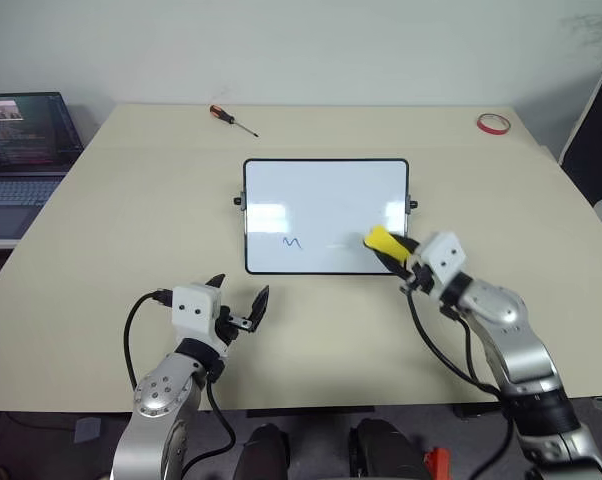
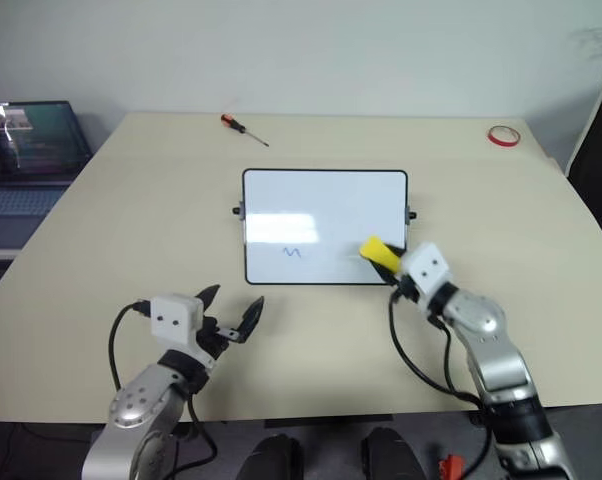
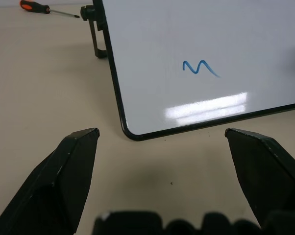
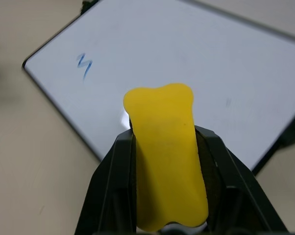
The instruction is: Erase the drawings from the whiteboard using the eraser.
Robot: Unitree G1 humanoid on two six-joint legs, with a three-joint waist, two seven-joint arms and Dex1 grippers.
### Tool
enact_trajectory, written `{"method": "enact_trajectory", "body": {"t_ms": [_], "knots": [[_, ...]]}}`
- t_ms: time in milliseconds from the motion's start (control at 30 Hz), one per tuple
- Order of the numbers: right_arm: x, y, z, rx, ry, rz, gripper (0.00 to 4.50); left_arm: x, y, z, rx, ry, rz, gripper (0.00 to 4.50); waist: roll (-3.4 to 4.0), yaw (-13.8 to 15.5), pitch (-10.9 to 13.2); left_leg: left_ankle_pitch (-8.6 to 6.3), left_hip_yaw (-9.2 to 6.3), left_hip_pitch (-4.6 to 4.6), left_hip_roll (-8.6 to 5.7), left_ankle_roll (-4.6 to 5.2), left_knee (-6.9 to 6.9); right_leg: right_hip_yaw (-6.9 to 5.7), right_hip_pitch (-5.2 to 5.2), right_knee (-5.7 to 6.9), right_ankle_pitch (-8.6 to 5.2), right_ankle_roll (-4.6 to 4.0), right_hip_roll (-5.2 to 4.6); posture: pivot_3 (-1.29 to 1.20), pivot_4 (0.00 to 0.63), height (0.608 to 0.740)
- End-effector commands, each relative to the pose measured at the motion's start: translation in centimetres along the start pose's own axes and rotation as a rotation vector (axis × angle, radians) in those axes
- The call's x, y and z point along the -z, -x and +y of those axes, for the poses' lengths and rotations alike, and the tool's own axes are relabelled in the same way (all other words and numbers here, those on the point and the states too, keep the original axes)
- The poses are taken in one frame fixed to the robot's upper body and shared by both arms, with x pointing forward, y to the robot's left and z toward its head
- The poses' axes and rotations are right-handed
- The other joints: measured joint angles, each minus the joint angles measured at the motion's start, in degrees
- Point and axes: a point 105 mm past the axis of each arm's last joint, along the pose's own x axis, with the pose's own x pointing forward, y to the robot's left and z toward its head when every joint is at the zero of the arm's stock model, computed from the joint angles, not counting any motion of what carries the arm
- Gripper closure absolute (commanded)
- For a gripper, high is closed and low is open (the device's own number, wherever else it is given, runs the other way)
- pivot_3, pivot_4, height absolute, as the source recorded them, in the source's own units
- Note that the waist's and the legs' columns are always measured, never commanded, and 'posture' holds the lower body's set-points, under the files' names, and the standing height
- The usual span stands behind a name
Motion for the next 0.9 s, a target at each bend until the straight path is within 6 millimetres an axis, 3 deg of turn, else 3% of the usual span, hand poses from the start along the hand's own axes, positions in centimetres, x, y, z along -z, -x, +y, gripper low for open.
{"method": "enact_trajectory", "body": {"t_ms": [33, 300, 400, 600, 900], "knots": [[-1.8, -3.1, 1.4, -0.062, 0.045, -0.095, 3.25, -1.6, -0.5, -0.6, 0.023, -0.001, -0.064, 0.0, 0.0, 0.0, 0.0, 0.0, 0.01, 0.0, 0.0, 0.0, 0.0, 0.01, -0.01, 0.0, 0.0, -0.01, 0.02, 0.0, 0.15, 0.74], [-3.6, -8.3, 5.2, -0.17, -0.012, -0.169, 3.25, -1.9, -0.3, -1.5, 0.034, 0.002, -0.067, 0.0, 0.0, 0.1, 0.0, -0.01, -0.02, -0.13, 0.11, -0.01, 0.01, -0.01, -0.07, -0.02, 0.01, -0.01, -0.17, 0.0, 0.15, 0.74], [-2.4, -10.1, 6.4, -0.209, 0.047, -0.081, 3.25, -2.1, -0.3, -1.3, 0.021, 0.001, -0.069, 0.0, 0.0, 0.3, 0.0, 0.0, -0.1, -0.13, 0.13, -0.01, 0.01, -0.05, -0.08, 0.01, 0.01, -0.01, -0.17, 0.0, 0.15, 0.74], [-1.2, -12.2, 5.8, -0.189, 0.124, 0.012, 3.25, -2.1, -0.2, -1.1, 0.013, -0.004, -0.07, 0.0, 0.0, 0.4, 0.0, 0.0, -0.07, -0.12, 0.11, -0.01, 0.02, -0.04, -0.1, 0.04, 0.01, -0.02, -0.17, 0.0, 0.15, 0.74], [1.2, -12.3, 4.6, -0.183, 0.194, 0.12, 3.25, -1.7, -0.4, -1.0, 0.017, -0.009, -0.067, 0.0, 0.01, 0.4, 0.0, 0.0, -0.08, -0.08, 0.13, -0.01, 0.03, -0.04, -0.08, 0.08, 0.02, -0.03, -0.17, 0.0, 0.15, 0.74]]}}
